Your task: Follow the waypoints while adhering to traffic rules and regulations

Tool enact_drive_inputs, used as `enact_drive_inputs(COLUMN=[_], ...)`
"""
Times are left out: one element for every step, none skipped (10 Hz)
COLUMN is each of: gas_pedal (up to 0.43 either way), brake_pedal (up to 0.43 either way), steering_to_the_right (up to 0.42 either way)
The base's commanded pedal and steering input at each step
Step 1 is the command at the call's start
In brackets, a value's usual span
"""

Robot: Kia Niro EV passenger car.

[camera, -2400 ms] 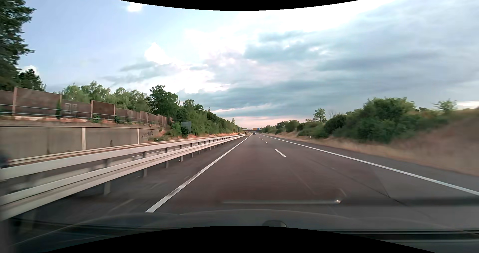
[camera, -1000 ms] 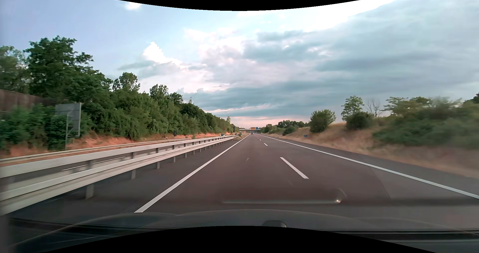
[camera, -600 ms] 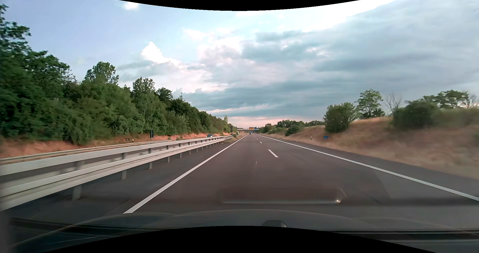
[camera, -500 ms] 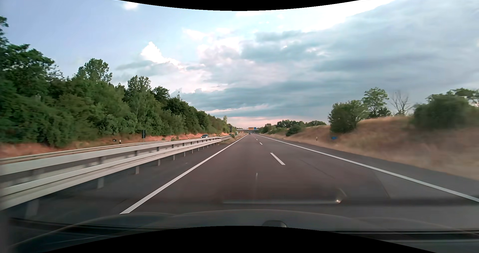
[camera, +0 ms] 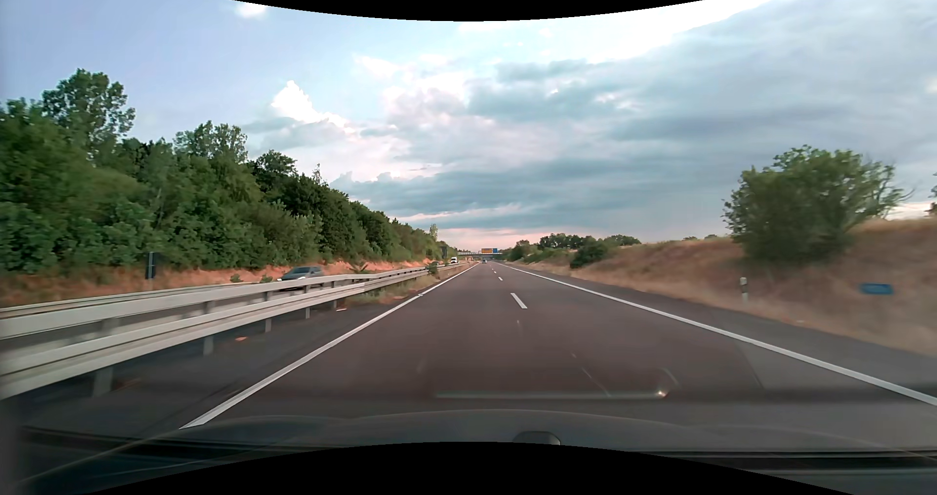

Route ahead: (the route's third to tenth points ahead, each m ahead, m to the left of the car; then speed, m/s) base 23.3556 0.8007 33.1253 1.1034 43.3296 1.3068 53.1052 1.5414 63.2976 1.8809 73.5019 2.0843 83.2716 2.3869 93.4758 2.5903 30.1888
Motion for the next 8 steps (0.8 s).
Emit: enact_drive_inputs(gas_pedal=[0.169, 0.169, 0.169, 0.169, 0.169, 0.169, 0.169, 0.169], brake_pedal=[0.0, 0.0, 0.0, 0.0, 0.0, 0.0, 0.0, 0.0], steering_to_the_right=[0.001, 0.001, 0.001, 0.001, 0.001, 0.001, 0.0, 0.0])
